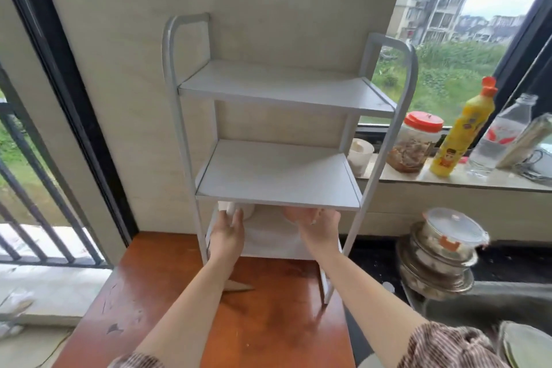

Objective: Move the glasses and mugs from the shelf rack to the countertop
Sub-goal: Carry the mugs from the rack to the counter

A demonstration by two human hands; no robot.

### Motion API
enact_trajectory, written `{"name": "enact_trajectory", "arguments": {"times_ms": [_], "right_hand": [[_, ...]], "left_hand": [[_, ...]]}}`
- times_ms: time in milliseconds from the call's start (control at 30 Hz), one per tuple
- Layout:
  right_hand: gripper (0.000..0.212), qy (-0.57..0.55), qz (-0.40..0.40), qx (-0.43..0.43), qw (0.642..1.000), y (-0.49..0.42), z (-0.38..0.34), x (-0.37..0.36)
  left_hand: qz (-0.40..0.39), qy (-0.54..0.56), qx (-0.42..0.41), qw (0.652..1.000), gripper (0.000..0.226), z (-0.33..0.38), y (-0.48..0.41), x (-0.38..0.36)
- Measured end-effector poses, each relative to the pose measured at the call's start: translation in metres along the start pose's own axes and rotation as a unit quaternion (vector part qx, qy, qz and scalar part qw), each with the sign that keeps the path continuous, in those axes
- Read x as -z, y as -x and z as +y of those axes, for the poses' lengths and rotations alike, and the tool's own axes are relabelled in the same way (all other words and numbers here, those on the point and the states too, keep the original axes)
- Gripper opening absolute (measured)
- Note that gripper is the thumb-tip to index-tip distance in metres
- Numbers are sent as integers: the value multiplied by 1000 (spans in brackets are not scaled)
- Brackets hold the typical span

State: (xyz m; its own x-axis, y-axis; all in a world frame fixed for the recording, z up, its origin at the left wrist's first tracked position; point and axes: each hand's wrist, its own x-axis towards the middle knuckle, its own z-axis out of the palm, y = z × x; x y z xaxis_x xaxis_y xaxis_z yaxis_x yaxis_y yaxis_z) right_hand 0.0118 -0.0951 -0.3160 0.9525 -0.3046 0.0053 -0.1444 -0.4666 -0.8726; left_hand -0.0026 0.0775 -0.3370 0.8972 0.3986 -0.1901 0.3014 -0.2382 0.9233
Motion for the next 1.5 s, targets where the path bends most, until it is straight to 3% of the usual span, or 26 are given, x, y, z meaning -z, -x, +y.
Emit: {"name": "enact_trajectory", "arguments": {"times_ms": [67,133,267,567,733,967,1300,1500], "right_hand": [[25,-76,-5,-33,997,-1,-2,0],[4,-100,-19,-65,993,1,-3,-2],[30,-126,-55,-134,981,5,-4,-3],[57,-120,-72,-251,958,29,-5,25],[60,-123,-68,-268,953,44,-1,33],[65,-218,-77,-312,922,66,4,42],[30,-360,-74,-282,886,101,37,80],[45,-346,-48,-276,895,134,75,149]], "left_hand": [[-8,32,15,999,45,3,-3,1],[-19,63,20,998,46,4,-4,2],[-30,71,28,997,48,4,3,5],[-90,69,79,990,64,12,25,25],[-67,64,101,991,57,14,37,31],[-29,177,140,974,55,2,53,26],[-47,253,137,956,40,-17,104,17],[-67,231,128,962,37,-29,166,-17]]}}
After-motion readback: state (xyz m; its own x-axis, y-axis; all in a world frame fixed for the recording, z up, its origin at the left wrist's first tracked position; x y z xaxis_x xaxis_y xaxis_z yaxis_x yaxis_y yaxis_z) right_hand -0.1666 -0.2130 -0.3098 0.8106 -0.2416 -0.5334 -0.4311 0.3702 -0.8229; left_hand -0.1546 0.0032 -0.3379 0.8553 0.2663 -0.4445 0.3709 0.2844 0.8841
